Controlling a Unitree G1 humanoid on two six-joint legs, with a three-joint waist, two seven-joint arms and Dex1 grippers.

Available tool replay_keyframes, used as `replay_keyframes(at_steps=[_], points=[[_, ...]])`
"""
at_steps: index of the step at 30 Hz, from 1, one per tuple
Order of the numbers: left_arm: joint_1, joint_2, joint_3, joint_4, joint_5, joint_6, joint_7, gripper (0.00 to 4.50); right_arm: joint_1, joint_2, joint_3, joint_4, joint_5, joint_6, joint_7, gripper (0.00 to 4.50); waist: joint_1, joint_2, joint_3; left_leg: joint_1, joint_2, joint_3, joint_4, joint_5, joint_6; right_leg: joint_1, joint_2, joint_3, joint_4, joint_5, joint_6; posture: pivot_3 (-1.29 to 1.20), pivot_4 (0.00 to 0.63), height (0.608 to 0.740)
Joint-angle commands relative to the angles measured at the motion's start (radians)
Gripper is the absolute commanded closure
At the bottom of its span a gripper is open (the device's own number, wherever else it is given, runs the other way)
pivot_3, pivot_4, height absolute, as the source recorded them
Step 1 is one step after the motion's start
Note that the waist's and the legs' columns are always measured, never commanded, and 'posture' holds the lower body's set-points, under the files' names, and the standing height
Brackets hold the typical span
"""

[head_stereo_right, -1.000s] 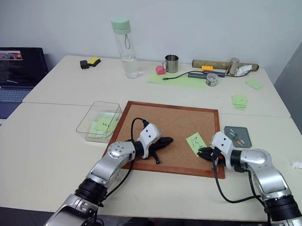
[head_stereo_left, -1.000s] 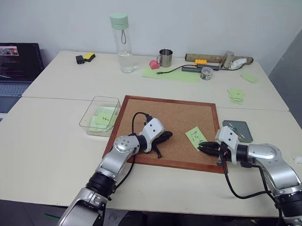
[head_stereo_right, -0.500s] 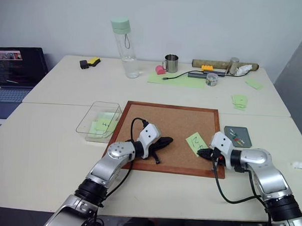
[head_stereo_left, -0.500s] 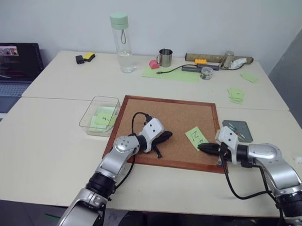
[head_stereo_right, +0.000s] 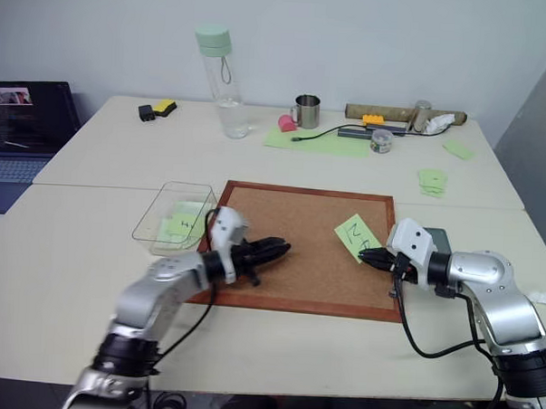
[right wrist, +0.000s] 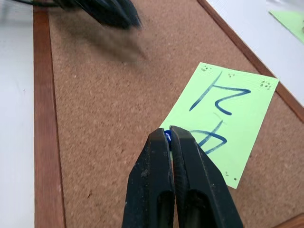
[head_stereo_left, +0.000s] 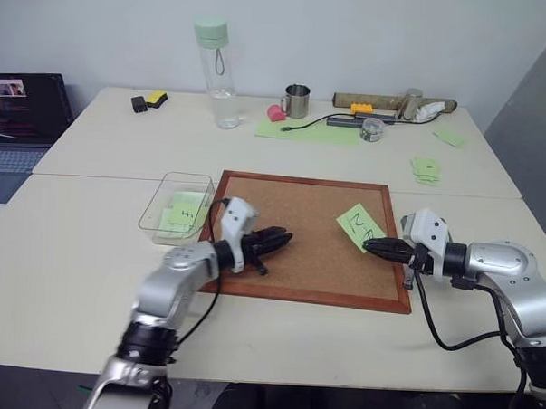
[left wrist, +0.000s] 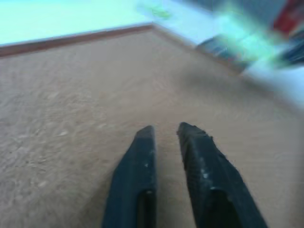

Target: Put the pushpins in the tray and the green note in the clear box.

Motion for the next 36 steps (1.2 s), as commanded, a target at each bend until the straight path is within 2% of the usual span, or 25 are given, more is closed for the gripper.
replay_keyframes(at_steps=[1, 5, 9, 13, 19, 22, 36], points=[[0.030, -0.002, 0.061, -0.073, -0.166, 0.149, 0.014, 2.56, -0.023, 0.002, -0.023, -0.033, 0.008, -0.024, -0.010, 4.50, 0.010, 0.000, 0.000, 0.000, 0.000, 0.000, 0.000, 0.000, 0.000, 0.001, 0.000, 0.000, 0.000, 0.000, 0.000, 0.00, 0.150, 0.740], [0.012, -0.116, 0.076, -0.013, -0.221, 0.191, 0.114, 1.87, -0.044, 0.009, -0.013, -0.064, 0.002, -0.039, -0.014, 4.50, 0.017, 0.000, 0.000, 0.000, -0.001, -0.001, 0.001, -0.001, 0.003, 0.001, 0.000, 0.000, 0.000, 0.001, 0.001, 0.00, 0.150, 0.740], [-0.021, -0.235, 0.019, 0.017, -0.199, 0.174, 0.182, 1.23, -0.057, 0.002, 0.008, -0.096, -0.018, -0.071, -0.001, 4.50, 0.021, -0.001, 0.001, 0.000, -0.001, 0.000, 0.001, 0.000, 0.000, 0.001, 0.000, -0.001, 0.000, 0.001, 0.001, 0.00, 0.150, 0.740], [-0.084, -0.333, 0.022, 0.070, -0.210, 0.163, 0.239, 1.23, -0.071, -0.001, 0.031, -0.116, -0.035, -0.086, 0.004, 4.50, 0.025, -0.002, 0.001, 0.000, -0.001, -0.001, 0.002, 0.000, 0.000, 0.001, 0.000, -0.001, 0.000, 0.001, 0.001, 0.00, 0.150, 0.740], [-0.162, -0.400, 0.029, 0.152, -0.217, 0.151, 0.257, 1.23, -0.084, -0.001, 0.055, -0.134, -0.050, -0.096, 0.008, 4.50, 0.023, -0.002, 0.001, 0.000, -0.001, -0.001, 0.002, 0.000, -0.001, 0.001, 0.000, -0.001, 0.000, 0.001, 0.001, 0.00, 0.150, 0.740], [-0.185, -0.402, 0.019, 0.189, -0.196, 0.133, 0.247, 1.63, -0.094, 0.000, 0.064, -0.142, -0.052, -0.092, 0.009, 4.50, 0.023, -0.002, 0.001, 0.000, -0.001, -0.001, 0.002, 0.000, -0.001, 0.001, 0.000, -0.001, 0.000, 0.001, 0.001, 0.00, 0.150, 0.740], [-0.187, -0.384, -0.020, 0.206, -0.144, 0.094, 0.230, 4.28, -0.115, 0.001, 0.074, -0.143, -0.056, -0.094, 0.005, 4.50, 0.024, -0.002, 0.001, 0.000, -0.001, -0.001, 0.002, 0.001, -0.001, 0.001, 0.000, -0.001, 0.000, 0.001, 0.001, 0.00, 0.150, 0.740]])
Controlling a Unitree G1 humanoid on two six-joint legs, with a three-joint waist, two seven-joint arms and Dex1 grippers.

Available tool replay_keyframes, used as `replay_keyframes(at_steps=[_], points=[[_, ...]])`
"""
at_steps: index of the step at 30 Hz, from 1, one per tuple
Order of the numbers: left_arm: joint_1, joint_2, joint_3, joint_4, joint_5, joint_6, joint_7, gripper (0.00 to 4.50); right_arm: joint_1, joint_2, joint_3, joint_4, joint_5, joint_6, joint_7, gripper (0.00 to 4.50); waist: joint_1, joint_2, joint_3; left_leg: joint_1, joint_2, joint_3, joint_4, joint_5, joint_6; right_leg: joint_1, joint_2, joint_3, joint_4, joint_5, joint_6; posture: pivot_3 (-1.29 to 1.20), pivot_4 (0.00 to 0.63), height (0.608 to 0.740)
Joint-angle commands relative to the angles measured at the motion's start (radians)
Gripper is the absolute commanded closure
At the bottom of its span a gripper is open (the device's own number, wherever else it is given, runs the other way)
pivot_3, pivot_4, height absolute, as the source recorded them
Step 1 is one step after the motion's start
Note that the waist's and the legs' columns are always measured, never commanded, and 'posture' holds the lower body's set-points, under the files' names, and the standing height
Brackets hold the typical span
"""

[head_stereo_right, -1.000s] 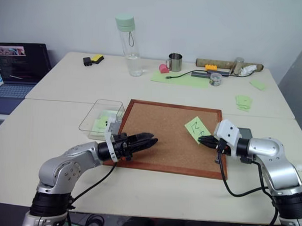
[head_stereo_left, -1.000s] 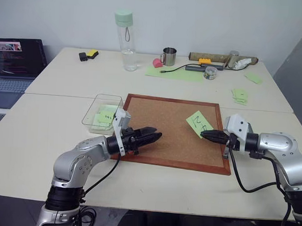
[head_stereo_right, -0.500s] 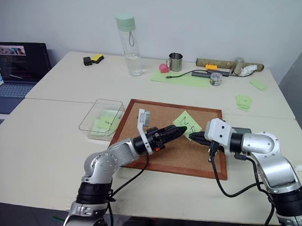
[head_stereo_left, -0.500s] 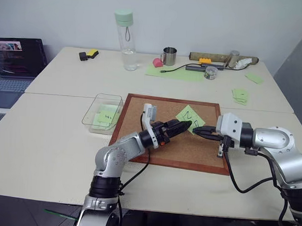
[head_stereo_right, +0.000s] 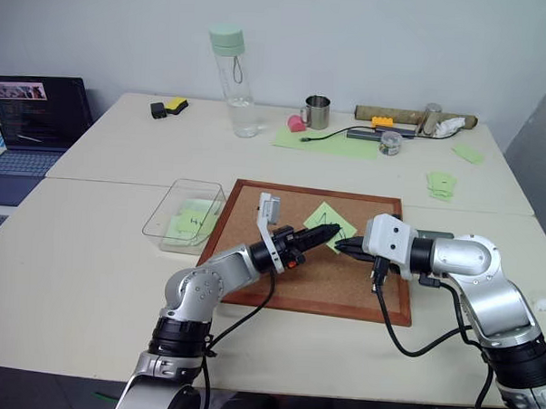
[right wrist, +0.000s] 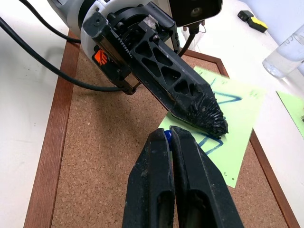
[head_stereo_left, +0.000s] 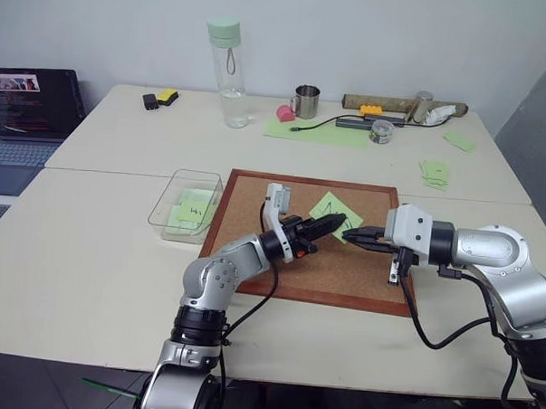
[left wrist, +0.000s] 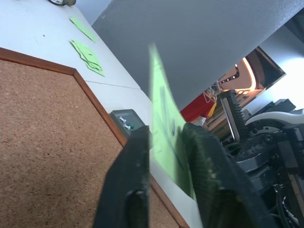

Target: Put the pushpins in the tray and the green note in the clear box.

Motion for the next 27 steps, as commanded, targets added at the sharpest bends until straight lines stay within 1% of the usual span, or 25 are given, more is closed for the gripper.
replay_keyframes(at_steps=[1, 4, 7, 12, 16, 19, 23, 27], points=[[-0.007, 0.002, -0.017, -0.022, 0.019, -0.031, -0.005, 4.43, -0.023, -0.002, -0.004, -0.023, -0.006, -0.019, 0.003, 4.50, 0.000, 0.000, 0.000, 0.000, 0.000, 0.000, 0.000, 0.000, 0.000, 0.000, 0.000, 0.000, 0.000, 0.000, 0.000, 0.00, 0.150, 0.740], [-0.001, -0.002, -0.026, -0.016, 0.042, -0.050, 0.007, 4.43, -0.024, -0.003, -0.007, -0.015, -0.016, -0.033, -0.002, 4.50, 0.000, 0.000, 0.000, 0.000, 0.000, 0.000, 0.000, 0.000, 0.000, 0.000, 0.000, 0.000, 0.000, 0.000, 0.000, 0.00, 0.150, 0.740], [-0.005, -0.009, -0.042, 0.017, 0.107, -0.103, 0.040, 4.43, -0.028, -0.002, -0.022, -0.016, -0.011, -0.032, -0.008, 4.50, 0.000, 0.000, 0.000, 0.000, 0.000, 0.000, 0.000, 0.000, 0.000, 0.000, 0.000, 0.000, 0.000, 0.000, 0.000, 0.00, 0.150, 0.740], [-0.010, -0.012, -0.092, 0.080, 0.223, -0.216, 0.065, 4.43, -0.023, -0.005, -0.069, -0.035, 0.017, -0.002, -0.030, 4.50, 0.001, 0.000, 0.000, 0.000, 0.000, 0.000, 0.000, 0.000, 0.000, 0.000, 0.000, 0.000, 0.000, 0.000, 0.000, 0.00, 0.150, 0.740], [-0.019, -0.015, -0.096, 0.115, 0.277, -0.282, 0.076, 4.43, 0.009, -0.023, -0.126, -0.038, 0.033, 0.045, -0.059, 4.50, 0.001, 0.000, 0.000, 0.000, 0.000, 0.000, 0.000, 0.000, 0.000, 0.000, 0.000, 0.000, 0.000, 0.000, 0.000, 0.00, 0.150, 0.740], [-0.025, -0.008, -0.088, 0.094, 0.285, -0.297, 0.069, 4.43, 0.055, -0.073, -0.186, 0.013, -0.004, 0.108, -0.099, 4.50, 0.002, 0.000, 0.000, -0.001, 0.000, 0.000, 0.000, 0.000, 0.000, 0.000, 0.000, 0.000, 0.000, 0.000, 0.000, 0.00, 0.150, 0.740], [-0.023, 0.022, -0.085, 0.025, 0.284, -0.294, 0.056, 4.43, 0.122, -0.131, -0.196, 0.170, -0.103, 0.129, -0.171, 4.50, 0.003, 0.000, 0.000, -0.001, 0.000, 0.000, 0.000, 0.000, 0.000, 0.000, 0.000, 0.000, 0.000, 0.000, 0.000, 0.00, 0.150, 0.740], [-0.014, 0.066, -0.098, -0.024, 0.305, -0.300, 0.045, 4.43, 0.114, -0.092, -0.181, 0.337, -0.155, 0.121, -0.261, 4.50, -0.002, 0.000, 0.000, -0.001, 0.000, 0.001, 0.000, 0.000, 0.000, -0.001, 0.000, 0.001, 0.001, 0.000, 0.000, 0.00, 0.150, 0.740]])
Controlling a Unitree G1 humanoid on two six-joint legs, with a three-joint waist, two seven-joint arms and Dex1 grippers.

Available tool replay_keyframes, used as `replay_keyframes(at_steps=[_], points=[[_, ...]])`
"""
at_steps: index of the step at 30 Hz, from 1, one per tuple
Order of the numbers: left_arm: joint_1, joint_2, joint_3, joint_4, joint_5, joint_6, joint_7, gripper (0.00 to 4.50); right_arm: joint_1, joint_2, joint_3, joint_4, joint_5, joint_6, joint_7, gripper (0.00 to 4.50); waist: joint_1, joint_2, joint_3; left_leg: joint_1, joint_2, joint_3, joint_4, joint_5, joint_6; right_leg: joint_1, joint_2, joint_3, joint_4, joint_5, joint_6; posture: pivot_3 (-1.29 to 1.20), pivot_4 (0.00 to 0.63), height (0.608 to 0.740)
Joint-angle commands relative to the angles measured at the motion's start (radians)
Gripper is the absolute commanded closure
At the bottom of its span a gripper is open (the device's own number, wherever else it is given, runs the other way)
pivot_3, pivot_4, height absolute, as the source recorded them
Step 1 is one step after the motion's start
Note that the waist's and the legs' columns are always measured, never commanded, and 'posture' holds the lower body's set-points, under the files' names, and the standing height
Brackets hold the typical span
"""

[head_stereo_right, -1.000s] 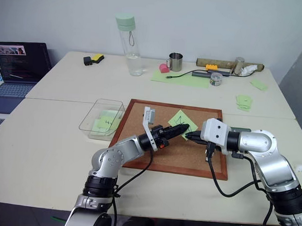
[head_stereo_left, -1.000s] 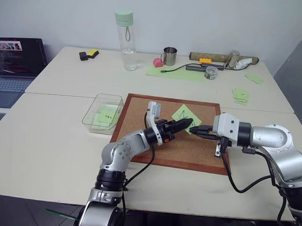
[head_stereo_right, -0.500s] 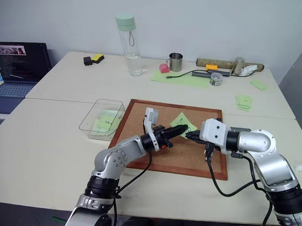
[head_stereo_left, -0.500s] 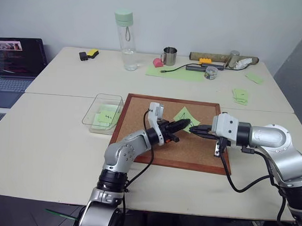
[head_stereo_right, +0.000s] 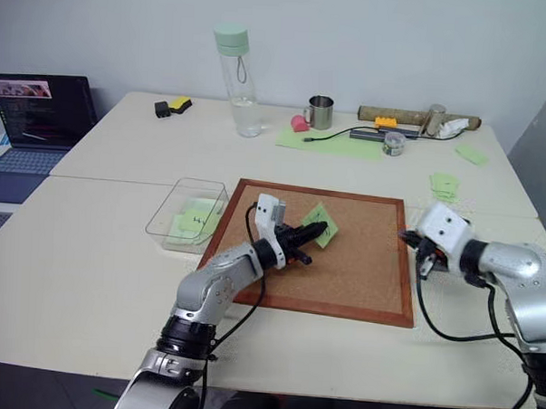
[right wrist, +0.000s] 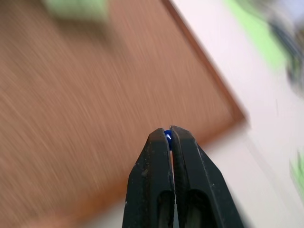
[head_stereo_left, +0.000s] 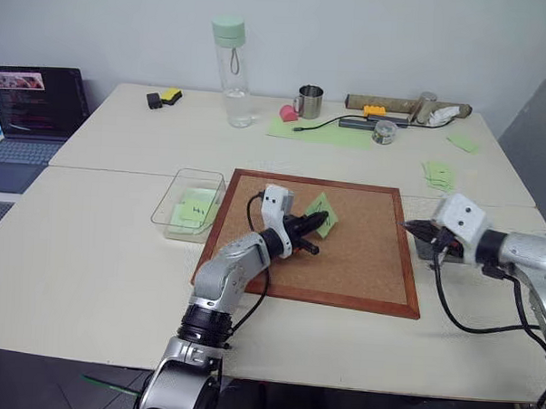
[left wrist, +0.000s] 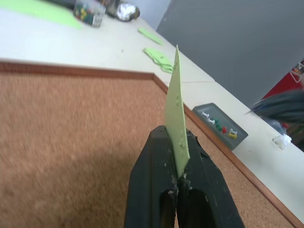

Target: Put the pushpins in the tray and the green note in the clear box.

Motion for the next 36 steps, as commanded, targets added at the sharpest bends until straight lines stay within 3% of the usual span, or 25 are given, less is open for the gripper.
replay_keyframes(at_steps=[1, 4, 5, 8, 19, 26, 30, 36], points=[[-0.010, 0.017, -0.006, -0.074, 0.008, -0.015, -0.012, 4.43, -0.033, 0.034, -0.006, 0.137, -0.053, -0.026, -0.091, 4.50, -0.005, 0.000, 0.000, 0.001, 0.000, 0.001, 0.000, 0.000, 0.000, 0.000, 0.000, 0.001, 0.001, 0.000, 0.000, 0.00, 0.150, 0.740], [-0.012, 0.037, -0.006, -0.097, 0.014, -0.018, -0.014, 4.43, -0.060, 0.056, -0.004, 0.217, -0.076, -0.038, -0.128, 4.50, -0.006, 0.000, 0.000, 0.001, 0.000, 0.001, 0.000, 0.000, 0.000, 0.000, 0.000, 0.001, 0.001, 0.000, 0.000, 0.00, 0.150, 0.740], [-0.012, 0.041, -0.006, -0.104, 0.015, -0.018, -0.015, 4.50, -0.068, 0.060, -0.007, 0.229, -0.074, -0.035, -0.130, 4.05, -0.007, 0.001, 0.000, 0.001, 0.000, 0.001, 0.000, 0.000, 0.000, 0.000, 0.000, 0.001, 0.001, 0.000, 0.000, 0.00, 0.150, 0.740], [-0.015, 0.049, 0.005, -0.128, 0.007, -0.012, -0.009, 4.50, -0.090, 0.066, -0.019, 0.247, -0.055, -0.014, -0.117, 3.59, -0.005, 0.001, 0.000, 0.001, 0.000, 0.001, 0.000, 0.000, 0.000, 0.000, 0.000, 0.000, 0.001, 0.000, 0.000, 0.00, 0.150, 0.740], [-0.025, 0.088, 0.045, -0.218, -0.008, 0.009, 0.014, 4.50, -0.114, 0.026, -0.047, 0.160, -0.011, 0.038, -0.082, 1.21, -0.003, 0.001, 0.000, 0.000, 0.000, 0.001, 0.000, 0.000, 0.000, 0.000, 0.000, 0.000, 0.000, 0.000, 0.000, 0.00, 0.150, 0.740], [-0.020, 0.188, 0.158, -0.337, 0.004, 0.043, 0.104, 4.50, -0.178, -0.071, -0.037, -0.037, 0.056, -0.046, 0.083, 1.21, -0.010, 0.001, 0.001, 0.000, 0.000, 0.000, 0.000, 0.000, 0.000, 0.000, 0.001, 0.000, 0.000, 0.000, 0.000, 0.00, 0.150, 0.740], [-0.002, 0.260, 0.233, -0.375, 0.026, 0.058, 0.164, 4.50, -0.275, -0.027, -0.019, -0.160, 0.218, -0.013, 0.204, 1.21, -0.016, 0.000, 0.001, 0.000, 0.000, 0.000, 0.000, 0.000, 0.000, 0.000, 0.001, 0.000, 0.000, 0.000, 0.000, 0.00, 0.150, 0.740], [0.068, 0.387, 0.348, -0.363, 0.151, 0.070, 0.305, 4.50, -0.459, 0.117, 0.041, -0.235, 0.426, 0.206, 0.213, 1.21, -0.023, -0.001, 0.002, 0.000, 0.001, -0.002, -0.001, 0.000, 0.000, 0.000, 0.001, -0.001, 0.000, 0.000, 0.000, 0.00, 0.150, 0.740]])
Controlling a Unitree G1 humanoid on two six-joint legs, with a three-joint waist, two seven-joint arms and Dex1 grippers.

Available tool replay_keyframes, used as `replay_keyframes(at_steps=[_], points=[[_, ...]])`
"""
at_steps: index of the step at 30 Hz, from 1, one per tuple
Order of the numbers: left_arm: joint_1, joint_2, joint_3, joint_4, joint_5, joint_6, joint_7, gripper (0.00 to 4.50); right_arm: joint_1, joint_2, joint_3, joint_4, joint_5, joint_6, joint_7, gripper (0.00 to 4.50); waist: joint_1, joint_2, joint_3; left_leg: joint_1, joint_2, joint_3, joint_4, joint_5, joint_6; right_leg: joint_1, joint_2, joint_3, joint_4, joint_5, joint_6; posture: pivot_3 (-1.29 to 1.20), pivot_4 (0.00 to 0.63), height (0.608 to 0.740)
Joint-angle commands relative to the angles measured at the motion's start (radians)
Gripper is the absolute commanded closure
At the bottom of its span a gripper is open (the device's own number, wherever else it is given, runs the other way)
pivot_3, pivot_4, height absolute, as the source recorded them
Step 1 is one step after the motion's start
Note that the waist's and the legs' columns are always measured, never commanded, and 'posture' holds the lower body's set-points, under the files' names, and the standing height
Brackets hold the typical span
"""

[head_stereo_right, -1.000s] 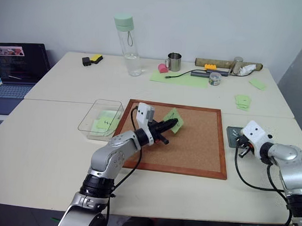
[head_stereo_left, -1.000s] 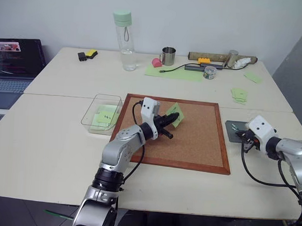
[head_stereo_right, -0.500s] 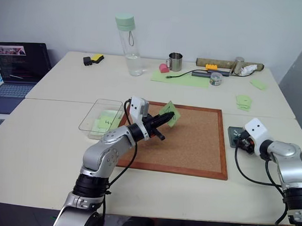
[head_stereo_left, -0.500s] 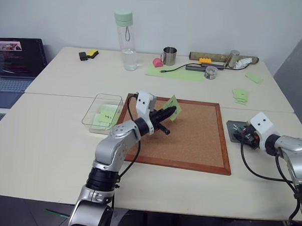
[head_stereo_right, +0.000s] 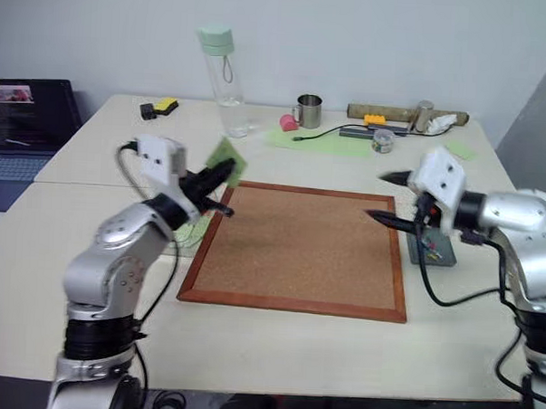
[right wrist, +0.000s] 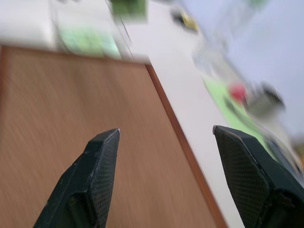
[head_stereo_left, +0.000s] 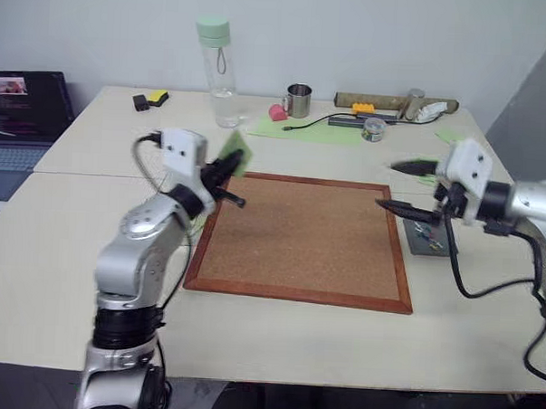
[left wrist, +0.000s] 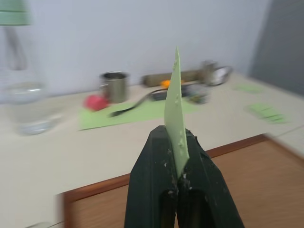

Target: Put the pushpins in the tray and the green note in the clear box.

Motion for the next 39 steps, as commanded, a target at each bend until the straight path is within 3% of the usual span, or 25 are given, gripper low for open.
replay_keyframes(at_steps=[1, 6, 12, 21, 35, 39], points=[[0.034, 0.052, 0.062, -0.009, 0.066, -0.003, 0.065, 4.50, -0.065, 0.043, 0.003, -0.036, 0.113, 0.117, 0.000, 1.21, 0.001, 0.000, 0.000, 0.000, 0.000, 0.000, 0.000, 0.000, 0.000, 0.000, 0.000, 0.000, 0.000, 0.000, 0.000, 0.00, 0.150, 0.740], [0.046, 0.065, 0.060, 0.047, 0.089, 0.000, 0.077, 4.50, -0.084, 0.048, 0.043, -0.017, 0.099, 0.117, 0.020, 1.21, 0.030, -0.002, 0.000, -0.004, -0.001, -0.002, 0.002, 0.000, 0.000, -0.002, -0.002, -0.002, -0.002, 0.001, -0.001, 0.00, 0.150, 0.740], [0.033, 0.047, 0.044, 0.112, 0.101, 0.018, 0.087, 4.50, -0.086, 0.044, 0.053, -0.021, 0.096, 0.115, 0.024, 1.21, 0.024, -0.002, 0.000, -0.009, -0.001, -0.002, 0.002, 0.000, 0.000, -0.008, -0.002, -0.002, 0.000, 0.001, -0.001, 0.00, 0.150, 0.740], [0.056, 0.044, 0.050, 0.052, 0.050, 0.068, 0.048, 2.85, -0.059, 0.013, 0.040, -0.042, 0.082, 0.120, 0.023, 1.16, 0.023, -0.002, 0.000, -0.014, -0.001, 0.000, 0.002, 0.000, 0.000, -0.015, -0.002, -0.001, 0.002, 0.001, -0.002, 0.00, 0.150, 0.740], [0.101, 0.124, 0.041, -0.098, 0.035, 0.133, -0.017, 0.06, -0.067, 0.006, 0.044, -0.012, 0.064, 0.093, 0.029, 1.16, 0.023, -0.002, 0.000, -0.014, -0.001, 0.000, 0.002, 0.000, 0.000, -0.015, -0.002, -0.001, 0.002, 0.002, -0.002, 0.00, 0.150, 0.740], [0.103, 0.158, 0.048, -0.129, 0.029, 0.166, -0.033, 0.01, -0.063, 0.002, 0.040, -0.006, 0.057, 0.088, 0.028, 1.16, 0.023, -0.002, 0.000, -0.014, -0.001, 0.000, 0.002, 0.000, 0.000, -0.015, -0.002, -0.001, 0.002, 0.002, -0.002, 0.00, 0.150, 0.740]])
